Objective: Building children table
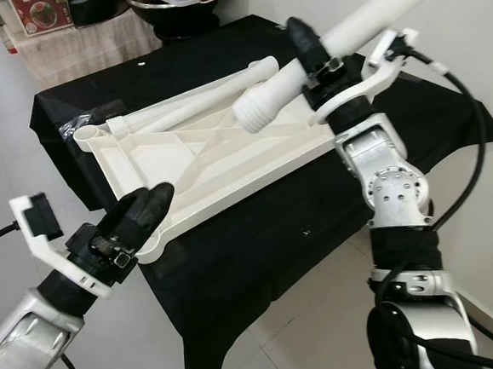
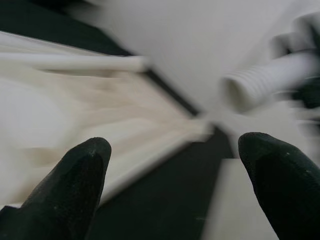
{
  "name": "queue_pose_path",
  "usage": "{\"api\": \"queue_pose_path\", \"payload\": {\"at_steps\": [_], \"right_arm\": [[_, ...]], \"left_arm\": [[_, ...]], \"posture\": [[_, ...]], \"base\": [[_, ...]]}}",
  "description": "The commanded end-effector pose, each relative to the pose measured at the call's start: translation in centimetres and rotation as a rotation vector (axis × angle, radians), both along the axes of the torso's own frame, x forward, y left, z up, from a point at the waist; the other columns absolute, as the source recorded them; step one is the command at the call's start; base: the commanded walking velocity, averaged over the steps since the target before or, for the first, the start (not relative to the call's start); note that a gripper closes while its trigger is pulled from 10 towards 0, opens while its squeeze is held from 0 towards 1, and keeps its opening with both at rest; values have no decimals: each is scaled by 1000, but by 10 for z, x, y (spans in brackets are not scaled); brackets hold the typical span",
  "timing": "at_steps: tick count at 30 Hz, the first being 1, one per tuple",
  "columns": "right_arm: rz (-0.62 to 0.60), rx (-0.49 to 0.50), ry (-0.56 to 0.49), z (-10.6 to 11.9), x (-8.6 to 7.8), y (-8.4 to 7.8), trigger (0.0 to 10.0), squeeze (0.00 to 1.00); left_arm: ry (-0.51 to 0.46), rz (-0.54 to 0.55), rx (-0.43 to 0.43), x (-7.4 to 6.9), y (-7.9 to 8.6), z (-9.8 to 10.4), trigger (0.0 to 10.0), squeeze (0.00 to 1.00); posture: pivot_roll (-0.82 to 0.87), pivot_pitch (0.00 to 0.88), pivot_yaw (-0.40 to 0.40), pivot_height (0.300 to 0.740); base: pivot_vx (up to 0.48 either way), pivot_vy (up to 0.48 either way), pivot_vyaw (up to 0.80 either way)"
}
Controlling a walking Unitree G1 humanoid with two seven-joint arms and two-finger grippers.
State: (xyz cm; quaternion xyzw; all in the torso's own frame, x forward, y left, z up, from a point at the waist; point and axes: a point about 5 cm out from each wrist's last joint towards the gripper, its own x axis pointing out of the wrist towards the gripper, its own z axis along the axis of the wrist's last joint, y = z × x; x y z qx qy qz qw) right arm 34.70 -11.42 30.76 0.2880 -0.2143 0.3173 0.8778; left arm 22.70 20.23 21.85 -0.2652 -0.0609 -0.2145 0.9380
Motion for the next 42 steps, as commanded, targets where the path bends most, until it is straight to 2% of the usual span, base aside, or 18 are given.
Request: {"api": "queue_pose_path", "payload": {"at_steps": [1,2,3,4,5,6,7,9,10,12,14,17,22,26,28,33,37,42], "right_arm": [[22,-291,-39,-25,-11,31,10000,0],[35,-375,-43,-39,-17,38,10000,0],[35,-375,-43,-39,-17,38,10000,0],[39,-413,-32,-49,-21,41,10000,0],[39,-413,-32,-49,-21,41,10000,0],[46,-397,-4,-57,-25,40,10000,0],[46,-397,-4,-57,-25,40,10000,0],[53,-400,53,-73,-35,36,10000,0],[53,-400,53,-73,-35,36,10000,0],[49,-405,92,-83,-42,30,10000,0],[46,-407,101,-86,-45,28,10000,0],[40,-438,94,-93,-54,28,10000,0],[32,-476,90,-101,-61,30,10000,0],[16,-472,94,-100,-60,29,10000,0],[8,-472,94,-99,-59,28,10000,0],[-13,-467,95,-97,-56,25,10000,0],[-34,-466,88,-94,-54,24,10000,0],[-50,-461,74,-90,-52,25,10000,0]], "left_arm": [[64,182,103,12,1,-15,10000,0],[76,212,163,14,-7,-20,10000,0],[76,212,163,14,-7,-20,10000,0],[83,207,215,15,-16,-23,10000,0],[83,207,215,15,-16,-23,10000,0],[76,205,296,15,-27,-26,10000,0],[76,205,296,15,-27,-26,10000,0],[94,236,452,15,-46,-36,10000,0],[94,236,452,15,-46,-36,10000,0],[86,223,548,10,-59,-45,10000,0],[60,203,577,8,-64,-48,10000,0],[31,166,564,5,-70,-54,10000,0],[41,197,527,5,-65,-58,10000,0],[102,210,398,9,-63,-61,10000,0],[106,223,375,11,-62,-61,10000,0],[77,231,407,14,-65,-64,10000,0],[38,172,450,9,-74,-68,10000,0],[23,143,466,8,-77,-68,10000,0]], "posture": [[85,123,-19,740],[83,124,-20,740],[83,124,-20,740],[82,124,-20,740],[82,124,-20,740],[82,124,-21,740],[82,124,-21,740],[71,125,-9,740],[71,125,-9,740],[61,125,0,740],[57,124,4,740],[55,121,11,740],[50,119,12,740],[46,112,5,740],[46,109,1,740],[43,99,-5,740],[47,93,-7,740],[47,88,-11,740]], "base": [[0,0,0],[0,0,0],[0,0,0],[0,0,0],[0,0,0],[0,0,800],[0,0,800],[0,0,800],[0,0,800],[0,0,800],[0,0,800],[0,0,800],[0,0,800],[0,0,800],[0,0,800],[0,0,800],[0,0,800],[0,0,766]]}}
